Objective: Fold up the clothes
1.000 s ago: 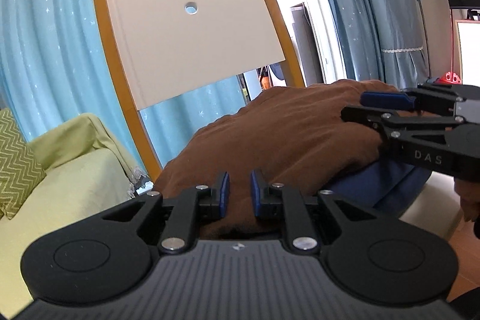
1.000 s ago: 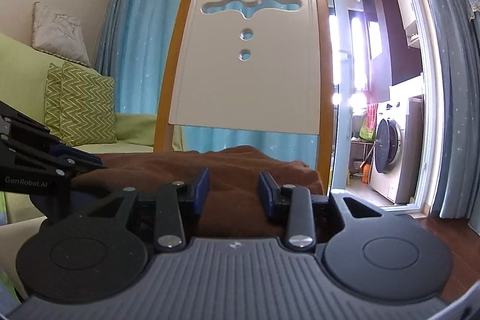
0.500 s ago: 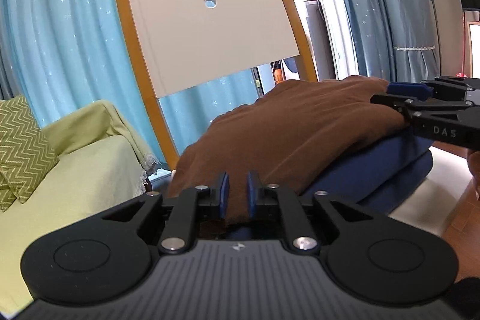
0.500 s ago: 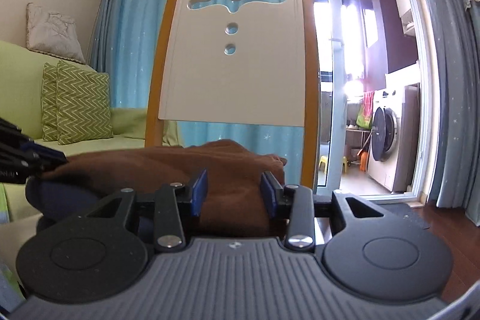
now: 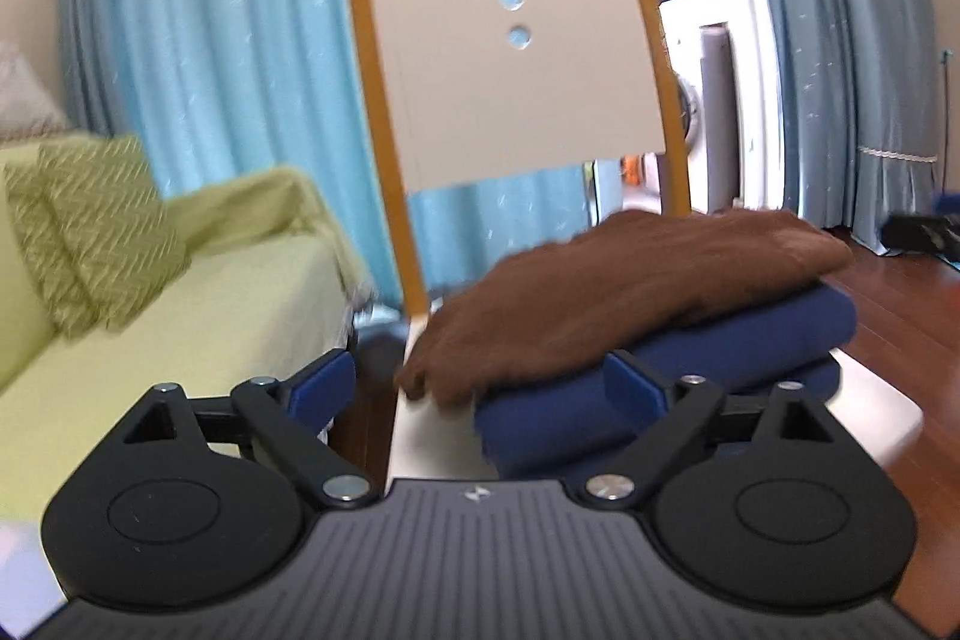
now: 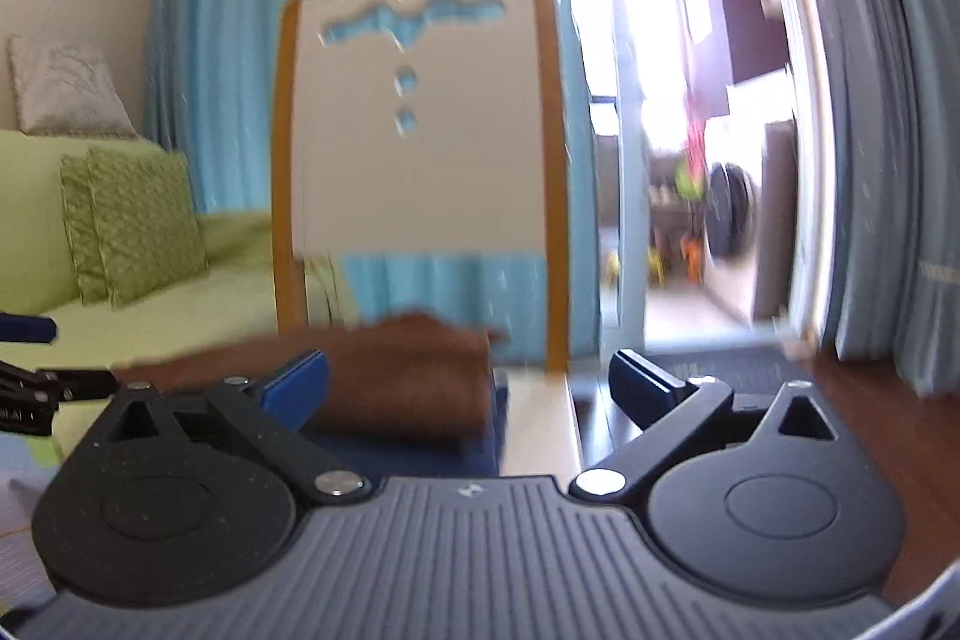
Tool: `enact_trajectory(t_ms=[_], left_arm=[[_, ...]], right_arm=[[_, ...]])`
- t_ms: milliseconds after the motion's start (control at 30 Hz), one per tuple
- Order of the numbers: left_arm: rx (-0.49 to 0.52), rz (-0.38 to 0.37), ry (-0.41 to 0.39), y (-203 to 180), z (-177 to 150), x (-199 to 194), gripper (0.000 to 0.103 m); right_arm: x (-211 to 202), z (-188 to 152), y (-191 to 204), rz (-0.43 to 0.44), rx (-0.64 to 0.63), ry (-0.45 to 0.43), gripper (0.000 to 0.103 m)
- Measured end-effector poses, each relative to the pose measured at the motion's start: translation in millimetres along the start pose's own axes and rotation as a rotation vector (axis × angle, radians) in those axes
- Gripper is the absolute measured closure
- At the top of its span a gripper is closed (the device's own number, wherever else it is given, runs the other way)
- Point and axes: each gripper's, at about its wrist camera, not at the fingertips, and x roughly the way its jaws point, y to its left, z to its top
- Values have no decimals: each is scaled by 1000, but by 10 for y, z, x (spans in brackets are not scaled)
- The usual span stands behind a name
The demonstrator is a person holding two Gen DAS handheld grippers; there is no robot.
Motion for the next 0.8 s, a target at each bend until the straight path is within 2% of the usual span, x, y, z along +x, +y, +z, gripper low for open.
enact_trajectory(t_ms=[67,200,300,633,800], left_arm=[[-32,4,37,2,-55,-97,1],[-108,-6,125,17,-135,-245,1],[-108,-5,145,-20,-143,-354,1],[-115,-67,151,-148,-212,-659,1],[-145,-53,171,-155,-214,-663,1]], right_arm=[[-158,-105,5,12,15,52,2],[-382,-294,85,7,22,141,1],[-504,-368,162,0,31,238,1],[-732,-253,476,46,-54,239,1],[-740,-243,542,65,-73,245,1]])
